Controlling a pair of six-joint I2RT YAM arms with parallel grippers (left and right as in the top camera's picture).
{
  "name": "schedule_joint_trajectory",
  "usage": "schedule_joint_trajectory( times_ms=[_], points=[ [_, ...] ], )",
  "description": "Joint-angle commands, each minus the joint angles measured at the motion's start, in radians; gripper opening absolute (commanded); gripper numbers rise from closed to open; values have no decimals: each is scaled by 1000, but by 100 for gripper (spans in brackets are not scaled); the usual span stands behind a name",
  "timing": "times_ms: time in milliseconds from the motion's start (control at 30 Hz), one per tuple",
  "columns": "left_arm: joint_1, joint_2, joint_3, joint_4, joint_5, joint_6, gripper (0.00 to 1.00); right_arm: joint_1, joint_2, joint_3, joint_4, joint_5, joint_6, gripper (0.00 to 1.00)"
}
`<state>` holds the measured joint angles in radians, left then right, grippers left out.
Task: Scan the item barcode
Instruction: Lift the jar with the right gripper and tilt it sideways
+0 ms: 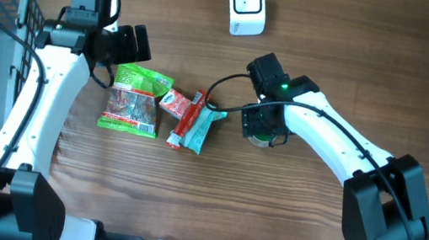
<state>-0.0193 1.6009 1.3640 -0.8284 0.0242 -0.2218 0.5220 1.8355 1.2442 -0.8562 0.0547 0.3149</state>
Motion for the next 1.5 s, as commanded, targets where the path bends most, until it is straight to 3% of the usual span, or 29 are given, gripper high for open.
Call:
schedule_joint_trajectory(
  times_ms=[0, 167, 933, 1133, 1467],
  points=[
    [3, 7, -6, 2, -6, 13, 100, 0, 21, -9, -11, 35, 28, 74],
    [3, 7, -6, 2, -6, 13, 100, 0, 21, -9, -16, 23, 26, 82],
    [3, 7, -6, 2, -6, 13, 100, 0, 22, -10, -11, -10, 26, 82],
    [3, 7, -6, 2, -6, 13, 100, 0, 24, -11, -6, -10, 26, 89],
    [3, 7, -6, 2, -6, 13, 100, 0, 24, -85, 68, -11, 28, 89]
  ],
)
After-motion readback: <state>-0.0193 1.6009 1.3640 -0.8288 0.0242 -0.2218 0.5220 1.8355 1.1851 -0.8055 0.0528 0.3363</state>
